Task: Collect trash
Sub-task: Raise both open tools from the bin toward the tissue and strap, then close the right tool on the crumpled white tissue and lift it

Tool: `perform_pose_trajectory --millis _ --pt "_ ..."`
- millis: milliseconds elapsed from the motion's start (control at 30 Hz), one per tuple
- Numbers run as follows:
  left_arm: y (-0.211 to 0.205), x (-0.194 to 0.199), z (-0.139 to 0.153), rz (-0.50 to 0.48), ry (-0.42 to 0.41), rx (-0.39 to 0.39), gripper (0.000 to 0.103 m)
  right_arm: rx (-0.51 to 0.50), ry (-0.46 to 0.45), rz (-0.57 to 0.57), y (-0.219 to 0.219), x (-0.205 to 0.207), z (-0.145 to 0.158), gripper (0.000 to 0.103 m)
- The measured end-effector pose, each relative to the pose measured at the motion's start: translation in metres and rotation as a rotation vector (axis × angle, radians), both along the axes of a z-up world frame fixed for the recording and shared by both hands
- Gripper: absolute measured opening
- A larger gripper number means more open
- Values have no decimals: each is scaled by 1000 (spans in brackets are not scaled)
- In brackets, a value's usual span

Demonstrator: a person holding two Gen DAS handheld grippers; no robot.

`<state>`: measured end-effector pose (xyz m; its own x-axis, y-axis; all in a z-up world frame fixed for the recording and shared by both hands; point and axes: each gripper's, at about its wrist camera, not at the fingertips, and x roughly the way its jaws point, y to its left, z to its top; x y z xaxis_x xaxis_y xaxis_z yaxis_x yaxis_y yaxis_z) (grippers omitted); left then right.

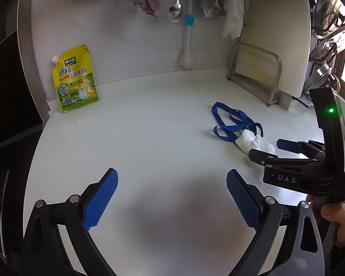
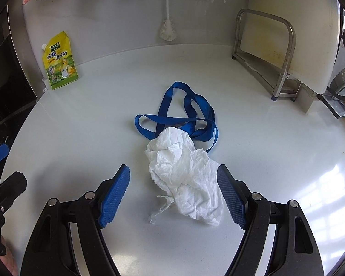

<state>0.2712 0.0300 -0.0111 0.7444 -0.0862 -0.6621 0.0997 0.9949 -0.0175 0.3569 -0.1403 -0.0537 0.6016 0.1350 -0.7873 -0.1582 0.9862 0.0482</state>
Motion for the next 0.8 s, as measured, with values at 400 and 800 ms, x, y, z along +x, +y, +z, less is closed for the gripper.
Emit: perform_pose_trajectory --millis 400,800 --pt "-10 5 8 -10 -20 -1 93 8 21 22 -4 0 -6 25" --pt "-40 21 6 -27 -8 11 93 141 2 -58 -60 -20 3 5"
